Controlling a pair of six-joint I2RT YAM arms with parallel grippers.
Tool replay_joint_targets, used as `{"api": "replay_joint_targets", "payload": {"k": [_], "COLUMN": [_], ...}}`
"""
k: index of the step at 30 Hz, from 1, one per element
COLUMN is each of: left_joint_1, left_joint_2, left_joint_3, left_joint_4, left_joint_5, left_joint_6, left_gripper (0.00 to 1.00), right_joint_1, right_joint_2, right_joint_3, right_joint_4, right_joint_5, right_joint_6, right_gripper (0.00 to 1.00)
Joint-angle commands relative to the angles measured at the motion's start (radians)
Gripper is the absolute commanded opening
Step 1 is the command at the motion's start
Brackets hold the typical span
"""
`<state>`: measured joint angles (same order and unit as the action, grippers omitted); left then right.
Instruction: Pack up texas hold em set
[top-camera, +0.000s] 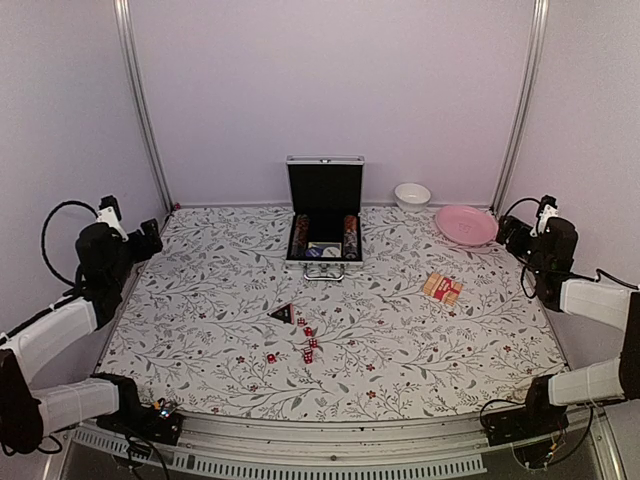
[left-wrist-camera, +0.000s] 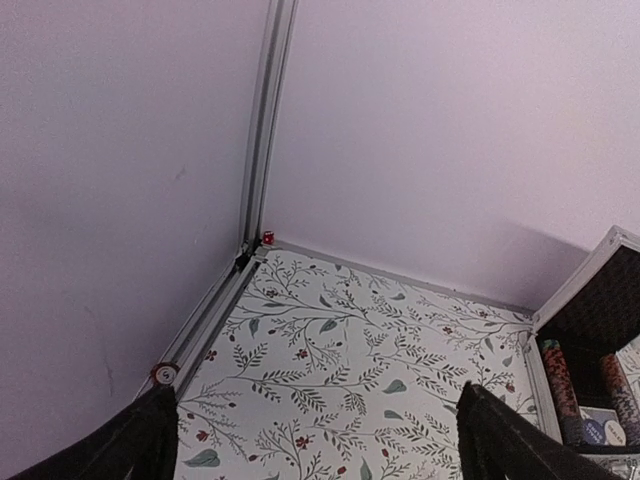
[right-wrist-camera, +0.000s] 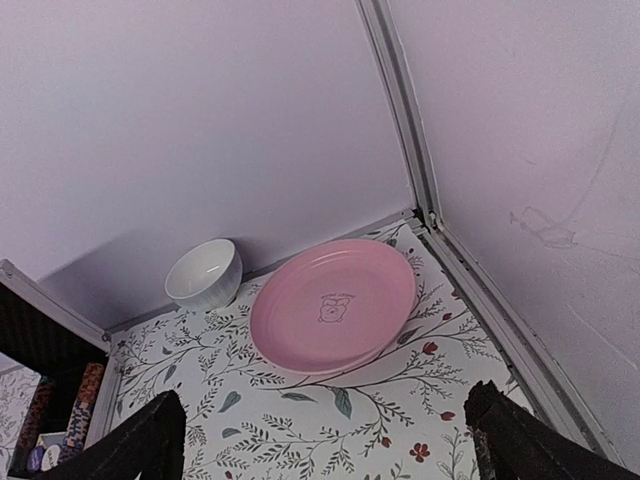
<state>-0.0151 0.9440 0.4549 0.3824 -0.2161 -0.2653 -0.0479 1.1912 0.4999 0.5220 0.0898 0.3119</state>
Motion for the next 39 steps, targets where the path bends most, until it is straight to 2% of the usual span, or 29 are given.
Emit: {"api": "replay_joint_targets", "payload": {"k": [1, 5, 9, 12, 15, 19, 21, 22, 25, 28, 32, 35, 39], "left_joint_1": [-0.011, -0.010, -0.010, -0.010, -0.011, -0.011, -0.010, -0.010, -0.009, -0.009, -0.005, -0.005, -0.003], "left_joint_2": [-0.006, 0.007, 0.027, 0.092, 0.160, 0.181, 0.182, 0.182, 0.159, 0.095, 0.036, 0.027, 0.029], "left_joint_3": [0.043, 0.104, 0.229, 0.374, 0.525, 0.604, 0.635, 0.651, 0.668, 0.608, 0.550, 0.538, 0.532], "left_joint_4": [-0.160, -0.271, -0.398, -0.525, -0.652, -0.654, -0.655, -0.664, -0.673, -0.596, -0.578, -0.590, -0.593], "left_joint_5": [0.051, 0.154, 0.275, 0.374, 0.447, 0.540, 0.526, 0.495, 0.389, 0.295, 0.218, 0.161, 0.153], "left_joint_6": [-0.036, -0.072, -0.055, -0.055, -0.083, -0.075, -0.031, -0.011, 0.035, 0.078, 0.135, 0.154, 0.162], "left_gripper": [0.97, 0.97, 0.97, 0.97, 0.97, 0.97, 0.97, 0.97, 0.97, 0.97, 0.97, 0.97, 0.97], "right_joint_1": [-0.016, -0.067, -0.062, 0.012, 0.119, 0.241, 0.300, 0.324, 0.388, 0.456, 0.534, 0.570, 0.598], "right_joint_2": [0.022, 0.041, 0.075, 0.096, 0.122, 0.176, 0.233, 0.268, 0.403, 0.532, 0.674, 0.782, 0.897], "right_joint_3": [0.047, 0.073, 0.143, 0.212, 0.290, 0.332, 0.371, 0.407, 0.539, 0.660, 0.785, 0.887, 0.991], "right_joint_4": [0.008, 0.041, 0.001, -0.101, -0.211, -0.251, -0.270, -0.299, -0.413, -0.485, -0.534, -0.582, -0.613], "right_joint_5": [-0.139, -0.301, -0.402, -0.330, -0.192, -0.091, -0.058, -0.044, -0.045, -0.037, -0.002, 0.008, -0.008], "right_joint_6": [0.037, 0.178, 0.199, 0.180, 0.123, 0.125, 0.131, 0.131, 0.136, 0.133, 0.147, 0.167, 0.179], "right_gripper": [0.99, 0.99, 0.99, 0.99, 0.99, 0.99, 0.99, 0.98, 0.79, 0.64, 0.53, 0.41, 0.37]}}
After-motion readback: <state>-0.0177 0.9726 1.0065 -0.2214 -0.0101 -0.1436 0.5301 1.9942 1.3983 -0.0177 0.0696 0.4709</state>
